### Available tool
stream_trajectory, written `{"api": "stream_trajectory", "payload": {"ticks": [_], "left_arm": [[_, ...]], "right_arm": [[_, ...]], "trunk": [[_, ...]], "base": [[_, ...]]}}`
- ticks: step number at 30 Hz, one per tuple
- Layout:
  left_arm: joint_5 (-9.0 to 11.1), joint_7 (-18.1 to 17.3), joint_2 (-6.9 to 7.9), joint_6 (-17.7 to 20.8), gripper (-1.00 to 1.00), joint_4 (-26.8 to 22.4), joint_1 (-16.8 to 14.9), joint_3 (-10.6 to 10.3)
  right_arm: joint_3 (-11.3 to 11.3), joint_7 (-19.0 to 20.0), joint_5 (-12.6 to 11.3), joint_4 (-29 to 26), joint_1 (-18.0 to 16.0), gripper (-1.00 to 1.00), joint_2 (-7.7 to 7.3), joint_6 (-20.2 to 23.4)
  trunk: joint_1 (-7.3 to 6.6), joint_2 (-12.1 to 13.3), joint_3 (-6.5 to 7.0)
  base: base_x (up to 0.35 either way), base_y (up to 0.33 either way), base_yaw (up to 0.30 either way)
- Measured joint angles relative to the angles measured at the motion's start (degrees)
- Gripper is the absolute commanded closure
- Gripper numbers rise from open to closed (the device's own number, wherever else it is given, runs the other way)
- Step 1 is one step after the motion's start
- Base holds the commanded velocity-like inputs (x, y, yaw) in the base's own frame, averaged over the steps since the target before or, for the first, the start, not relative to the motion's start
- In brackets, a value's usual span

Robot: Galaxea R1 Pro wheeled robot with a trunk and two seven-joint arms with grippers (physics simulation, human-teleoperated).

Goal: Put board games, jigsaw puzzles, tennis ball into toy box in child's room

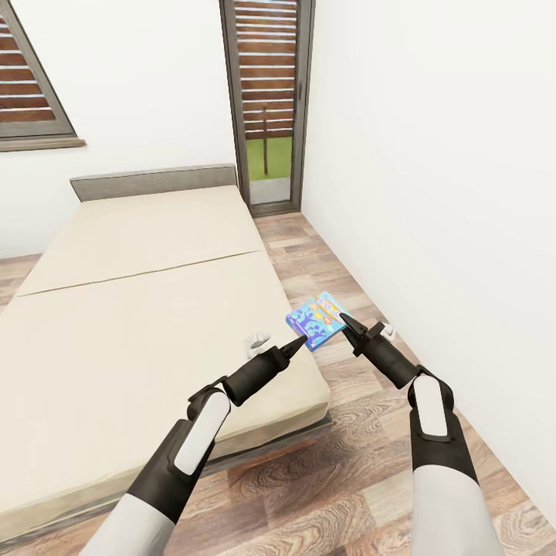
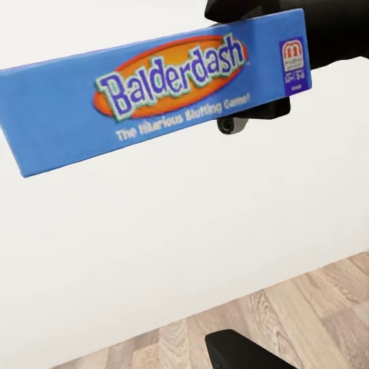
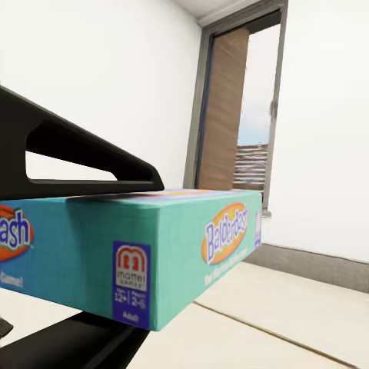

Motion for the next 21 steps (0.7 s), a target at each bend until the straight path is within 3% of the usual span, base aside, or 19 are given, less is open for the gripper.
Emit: {"api": "stream_trajectory", "payload": {"ticks": [8, 21], "left_arm": [[0.09, 0.38, -0.20, -0.22, -1.00, 0.28, -0.08, 0.00], [0.10, 0.61, -0.78, -0.58, -1.00, 1.66, -0.80, 0.00]], "right_arm": [[0.30, 0.00, 0.07, -0.05, 0.21, 1.00, 0.00, -0.09], [4.29, -0.02, -0.03, -0.07, 0.91, 1.00, 0.00, -2.49]], "trunk": [[0.00, 0.00, 0.00], [0.00, 0.00, 0.00]], "base": [[0.000, 0.000, 0.000], [0.000, 0.000, 0.000]]}}
